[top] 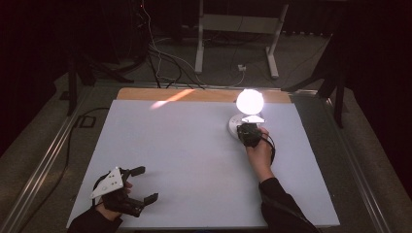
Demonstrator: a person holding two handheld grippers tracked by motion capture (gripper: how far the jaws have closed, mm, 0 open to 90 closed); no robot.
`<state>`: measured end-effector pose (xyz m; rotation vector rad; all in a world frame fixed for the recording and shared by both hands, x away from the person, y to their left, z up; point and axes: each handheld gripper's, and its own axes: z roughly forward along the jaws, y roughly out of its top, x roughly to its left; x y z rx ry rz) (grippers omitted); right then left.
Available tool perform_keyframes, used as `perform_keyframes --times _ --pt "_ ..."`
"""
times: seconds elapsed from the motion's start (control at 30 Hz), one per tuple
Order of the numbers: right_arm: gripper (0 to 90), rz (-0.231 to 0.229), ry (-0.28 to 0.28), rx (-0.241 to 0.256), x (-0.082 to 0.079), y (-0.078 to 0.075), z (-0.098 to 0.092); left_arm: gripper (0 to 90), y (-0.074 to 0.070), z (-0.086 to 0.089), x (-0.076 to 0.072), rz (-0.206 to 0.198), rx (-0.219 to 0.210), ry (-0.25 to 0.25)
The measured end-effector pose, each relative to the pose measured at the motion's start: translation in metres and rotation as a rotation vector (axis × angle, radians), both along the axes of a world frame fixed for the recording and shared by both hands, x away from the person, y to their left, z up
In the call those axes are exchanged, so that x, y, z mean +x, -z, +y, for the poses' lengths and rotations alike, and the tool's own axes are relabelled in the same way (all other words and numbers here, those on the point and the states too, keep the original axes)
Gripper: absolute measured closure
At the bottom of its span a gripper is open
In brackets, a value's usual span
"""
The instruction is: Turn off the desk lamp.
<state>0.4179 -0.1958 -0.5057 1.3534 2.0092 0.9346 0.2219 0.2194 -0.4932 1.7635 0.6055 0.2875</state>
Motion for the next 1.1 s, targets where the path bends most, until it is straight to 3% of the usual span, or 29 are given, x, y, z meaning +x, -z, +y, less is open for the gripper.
perform_keyframes --times 0.13,0.27,0.4,0.47,0.57,0.67,0.73,0.8,0.87,0.93,1.03,1.1 --pt "90.0 -0.007 -0.018 -0.004 -0.002 -0.007 0.003 0.5 0.000 0.001 0.000 0.001 -0.007 -0.003" --pt "88.2 -0.025 -0.040 0.060 -0.005 -0.027 0.002 0.5 0.000 0.001 0.001 0.003 -0.002 -0.004" --pt "69.7 -0.035 -0.095 0.077 -0.009 -0.037 0.001 0.5 0.000 0.000 0.000 0.000 0.000 -0.004" --pt "58.7 -0.010 -0.156 0.100 -0.010 -0.040 -0.001 0.5 0.000 0.000 0.000 -0.001 -0.001 -0.003" --pt "42.0 0.023 -0.184 0.139 -0.011 -0.044 -0.003 0.5 0.000 0.000 0.000 0.000 0.001 -0.004" --pt "29.2 0.017 -0.200 0.163 -0.018 -0.048 -0.006 0.5 0.000 0.000 0.000 -0.002 -0.001 0.000" --pt "16.4 0.011 -0.246 0.186 -0.025 -0.050 -0.011 0.5 0.000 0.000 0.000 -0.001 -0.001 -0.001" --pt "13.1 0.006 -0.265 0.211 -0.032 -0.053 -0.017 0.5 0.000 0.000 0.000 -0.002 -0.002 0.000" --pt "1.4 0.011 -0.296 0.225 -0.037 -0.054 -0.022 0.5 -0.001 0.000 0.000 -0.002 -0.003 0.001" --pt "0.0 0.016 -0.326 0.239 -0.043 -0.053 -0.028 0.5 0.000 0.000 0.000 -0.001 -0.001 0.000" --pt "0.0 -0.013 -0.339 0.241 -0.052 -0.049 -0.037 0.5 0.000 0.000 0.000 -0.001 0.003 0.002" --pt "0.0 -0.005 -0.335 0.228 -0.057 -0.047 -0.042 0.5 0.000 0.000 0.000 0.000 -0.001 0.000"
